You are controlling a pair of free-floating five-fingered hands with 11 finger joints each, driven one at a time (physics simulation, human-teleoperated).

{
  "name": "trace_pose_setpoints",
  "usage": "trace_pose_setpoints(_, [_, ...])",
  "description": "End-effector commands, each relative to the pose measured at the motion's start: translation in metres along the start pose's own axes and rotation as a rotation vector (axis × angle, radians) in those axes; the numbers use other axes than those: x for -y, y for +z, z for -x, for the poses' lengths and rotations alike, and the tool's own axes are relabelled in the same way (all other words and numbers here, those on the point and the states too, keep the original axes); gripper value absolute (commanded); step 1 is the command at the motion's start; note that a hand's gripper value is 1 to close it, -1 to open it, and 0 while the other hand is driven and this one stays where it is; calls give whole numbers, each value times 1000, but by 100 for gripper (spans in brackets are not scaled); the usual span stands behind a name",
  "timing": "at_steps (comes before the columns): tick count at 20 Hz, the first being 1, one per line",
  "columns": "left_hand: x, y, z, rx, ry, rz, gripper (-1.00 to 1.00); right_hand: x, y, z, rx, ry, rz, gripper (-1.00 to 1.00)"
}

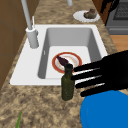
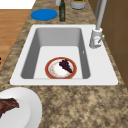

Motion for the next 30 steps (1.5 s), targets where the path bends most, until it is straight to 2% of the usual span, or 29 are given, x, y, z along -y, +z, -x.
trace_pose_setpoints(1, [13, 8, -16, 3, -64, -7, -100, 0, 0, 0, 0, 0, 0, 0])
trace_pose_setpoints(2, [16, 10, -19, -15, -50, -2, -100, 0, 0, 0, 0, 0, 0, 0])
trace_pose_setpoints(3, [9, 4, -12, -14, -53, 32, -100, 0, 0, 0, 0, 0, 0, 0])
trace_pose_setpoints(4, [10, 5, -11, -17, -9, -6, -100, 0, 0, 0, 0, 0, 0, 0])
trace_pose_setpoints(5, [10, 6, -12, -3, 0, 2, -100, 0, 0, 0, 0, 0, 0, 0])
trace_pose_setpoints(8, [14, 1, -13, -7, -3, 12, -100, 0, 0, 0, 0, 0, 0, 0])
trace_pose_setpoints(9, [21, -1, -23, -2, -30, 17, -100, 0, 0, 0, 0, 0, 0, 0])
trace_pose_setpoints(10, [26, -2, -31, -26, -50, 15, -100, 0, 0, 0, 0, 0, 0, 0])
trace_pose_setpoints(13, [39, -2, -46, -41, -39, 13, -100, 0, 0, 0, 0, 0, 0, 0])
trace_pose_setpoints(19, [70, -1, -80, -42, -40, 32, -100, 0, 0, 0, 0, 0, 0, 0])
trace_pose_setpoints(21, [80, -5, -83, -74, -41, 27, -100, 0, 0, 0, 0, 0, 0, 0])
trace_pose_setpoints(22, [88, -9, -85, -78, -42, 23, -100, 0, 0, 0, 0, 0, 0, 0])
trace_pose_setpoints(30, [134, -34, -112, -72, -45, 34, -100, 0, 0, 0, 0, 0, 0, 0])
